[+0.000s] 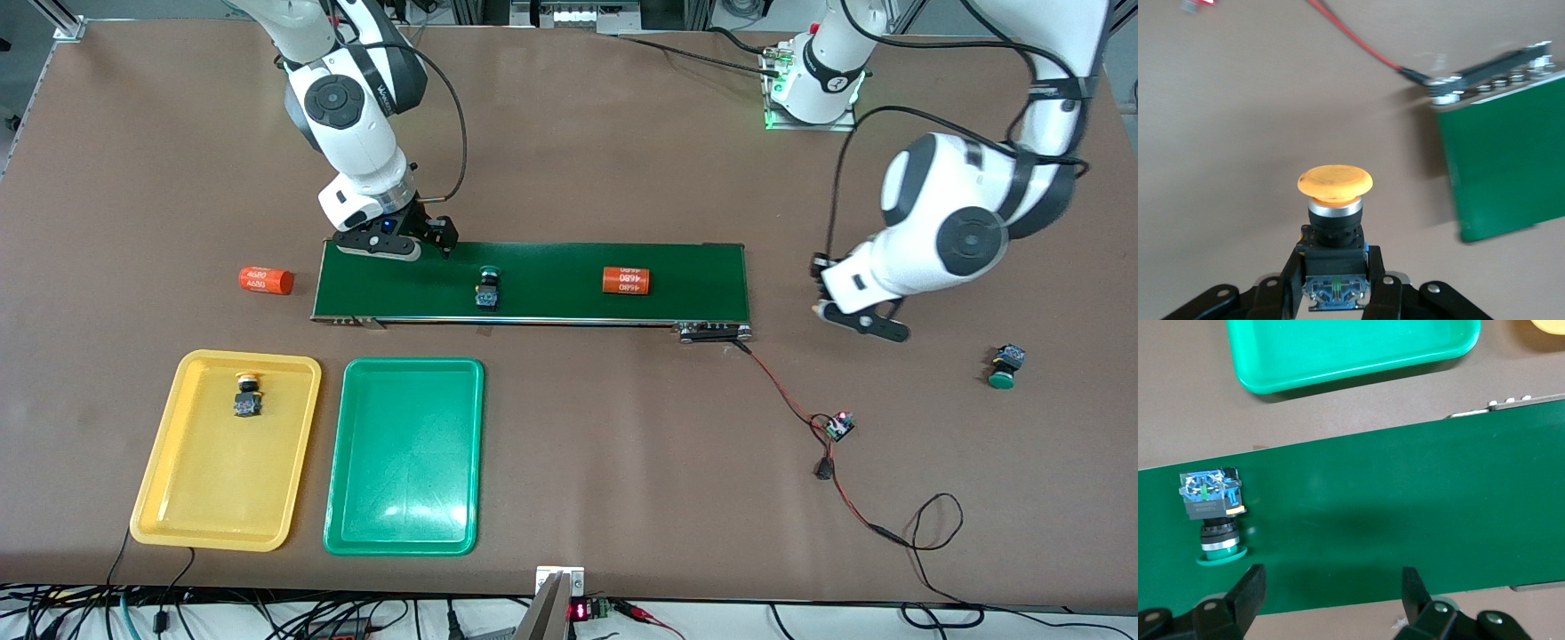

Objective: Sort buttons by color to trays

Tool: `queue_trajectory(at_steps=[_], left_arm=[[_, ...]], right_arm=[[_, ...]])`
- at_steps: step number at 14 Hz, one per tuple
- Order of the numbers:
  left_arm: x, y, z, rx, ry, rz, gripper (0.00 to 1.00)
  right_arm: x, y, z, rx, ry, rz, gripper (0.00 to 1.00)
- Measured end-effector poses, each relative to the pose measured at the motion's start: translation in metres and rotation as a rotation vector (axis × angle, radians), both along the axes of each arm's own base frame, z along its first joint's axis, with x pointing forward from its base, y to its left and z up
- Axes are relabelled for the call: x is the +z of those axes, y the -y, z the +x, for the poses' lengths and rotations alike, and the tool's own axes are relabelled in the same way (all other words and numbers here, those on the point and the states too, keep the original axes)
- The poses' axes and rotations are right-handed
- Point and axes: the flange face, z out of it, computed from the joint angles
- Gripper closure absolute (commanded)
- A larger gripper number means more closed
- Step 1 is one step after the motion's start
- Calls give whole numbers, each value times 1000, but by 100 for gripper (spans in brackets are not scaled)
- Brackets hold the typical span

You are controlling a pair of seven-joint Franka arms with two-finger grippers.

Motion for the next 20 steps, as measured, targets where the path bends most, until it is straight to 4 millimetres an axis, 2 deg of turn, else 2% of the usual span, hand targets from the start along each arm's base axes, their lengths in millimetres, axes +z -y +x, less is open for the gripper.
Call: queue_trajectory(at_steps=[5, 7, 14, 20], left_arm=[[-10, 68, -24, 104, 0, -6, 100], [-20, 84, -31, 131, 1, -22, 100], [-58, 110, -36, 165, -4, -91, 100], [-75, 113, -32, 177, 12, -104, 99]], right_arm=[[4, -12, 4, -25, -8, 4, 9], [-1, -22, 8, -28, -15, 6, 9], [-26, -46, 19, -33, -30, -13, 9], [-28, -47, 30, -54, -30, -3, 10]])
